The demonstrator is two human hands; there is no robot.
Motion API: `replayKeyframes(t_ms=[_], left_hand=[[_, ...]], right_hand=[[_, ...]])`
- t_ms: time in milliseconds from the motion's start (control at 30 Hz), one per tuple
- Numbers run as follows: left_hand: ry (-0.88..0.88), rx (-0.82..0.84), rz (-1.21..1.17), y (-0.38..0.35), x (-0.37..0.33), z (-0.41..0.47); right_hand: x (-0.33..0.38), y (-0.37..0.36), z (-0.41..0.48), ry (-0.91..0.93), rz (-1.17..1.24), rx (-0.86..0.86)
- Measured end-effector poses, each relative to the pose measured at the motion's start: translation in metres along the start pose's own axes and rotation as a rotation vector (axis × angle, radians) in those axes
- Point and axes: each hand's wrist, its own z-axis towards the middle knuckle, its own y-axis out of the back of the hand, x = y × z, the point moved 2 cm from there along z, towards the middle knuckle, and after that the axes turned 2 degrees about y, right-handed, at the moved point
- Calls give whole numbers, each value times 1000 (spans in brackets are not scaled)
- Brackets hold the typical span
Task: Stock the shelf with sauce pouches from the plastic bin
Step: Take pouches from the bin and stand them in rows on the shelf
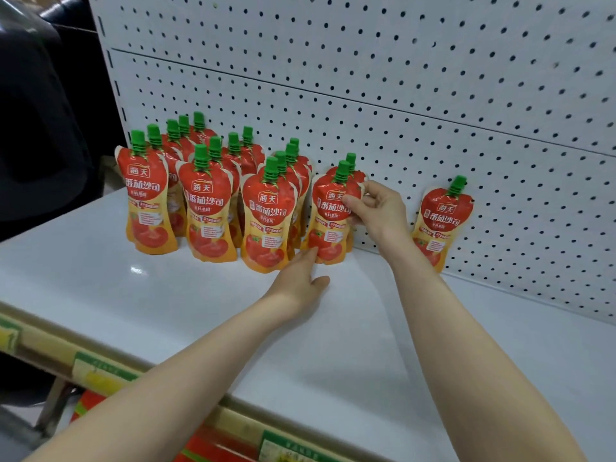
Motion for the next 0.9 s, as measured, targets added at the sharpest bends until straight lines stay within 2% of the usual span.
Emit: replayKeyframes(t_ms=[233, 433, 633, 733, 900], left_hand=[[-40, -27, -12, -2, 3, 2], [-26, -21, -63, 1, 1, -1], [-34, -17, -86, 2, 4, -2], [-41, 3, -132, 6, 6, -9], [-207, 57, -195, 26, 3, -39]], right_hand=[[-7, 1, 6, 26, -10, 10], [-9, 2, 4, 66, -124, -22], [-3, 0, -7, 78, -320, -83], [7, 1, -28, 48, -445, -168], [21, 7, -100, -21, -795, -273]])
